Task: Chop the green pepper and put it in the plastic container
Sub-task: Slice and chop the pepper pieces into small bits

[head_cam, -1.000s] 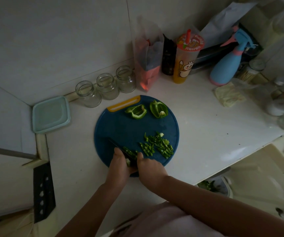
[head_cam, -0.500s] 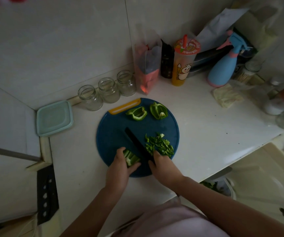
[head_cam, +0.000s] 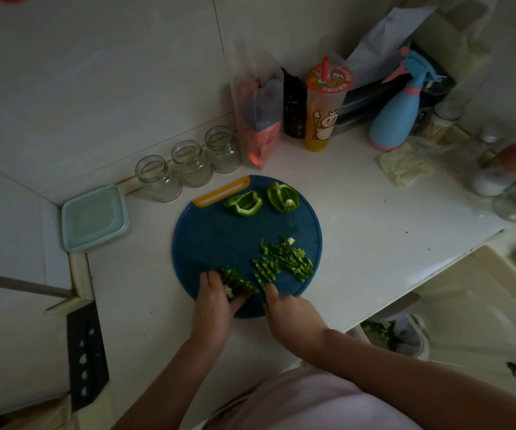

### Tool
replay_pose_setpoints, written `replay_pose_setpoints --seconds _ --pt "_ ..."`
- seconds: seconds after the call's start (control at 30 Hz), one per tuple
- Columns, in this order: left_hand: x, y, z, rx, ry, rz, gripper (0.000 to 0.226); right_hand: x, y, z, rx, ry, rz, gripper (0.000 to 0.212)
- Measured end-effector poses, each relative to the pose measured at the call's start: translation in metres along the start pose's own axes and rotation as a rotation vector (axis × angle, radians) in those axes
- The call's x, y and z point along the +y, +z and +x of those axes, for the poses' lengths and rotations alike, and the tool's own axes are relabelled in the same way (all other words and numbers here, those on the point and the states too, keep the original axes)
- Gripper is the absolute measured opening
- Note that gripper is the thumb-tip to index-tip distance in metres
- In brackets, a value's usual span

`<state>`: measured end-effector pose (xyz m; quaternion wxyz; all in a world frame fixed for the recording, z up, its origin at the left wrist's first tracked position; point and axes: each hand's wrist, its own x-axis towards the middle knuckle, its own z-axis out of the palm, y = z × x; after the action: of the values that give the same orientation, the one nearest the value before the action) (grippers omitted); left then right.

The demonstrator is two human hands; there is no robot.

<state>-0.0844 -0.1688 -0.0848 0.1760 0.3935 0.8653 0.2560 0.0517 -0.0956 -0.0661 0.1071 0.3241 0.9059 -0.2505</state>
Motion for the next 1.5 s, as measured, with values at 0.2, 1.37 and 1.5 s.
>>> replay_pose_setpoints --seconds 0.2,1.37,1.5 --pt "0.001 -0.002 0.0 -0.014 -0.035 -0.014 0.055 -0.001 -0.003 -0.004 -0.024 -0.011 -0.04 0.026" --pt "0.003 -0.006 0.01 -0.055 -0.039 0.039 0.06 -0.015 -0.015 0.003 -0.123 0.075 0.039 0.042" --pt "0.001 -0.005 0.011 -0.061 -0.048 0.015 0.061 -0.017 -0.012 0.005 -0.115 0.073 0.035 0.043"
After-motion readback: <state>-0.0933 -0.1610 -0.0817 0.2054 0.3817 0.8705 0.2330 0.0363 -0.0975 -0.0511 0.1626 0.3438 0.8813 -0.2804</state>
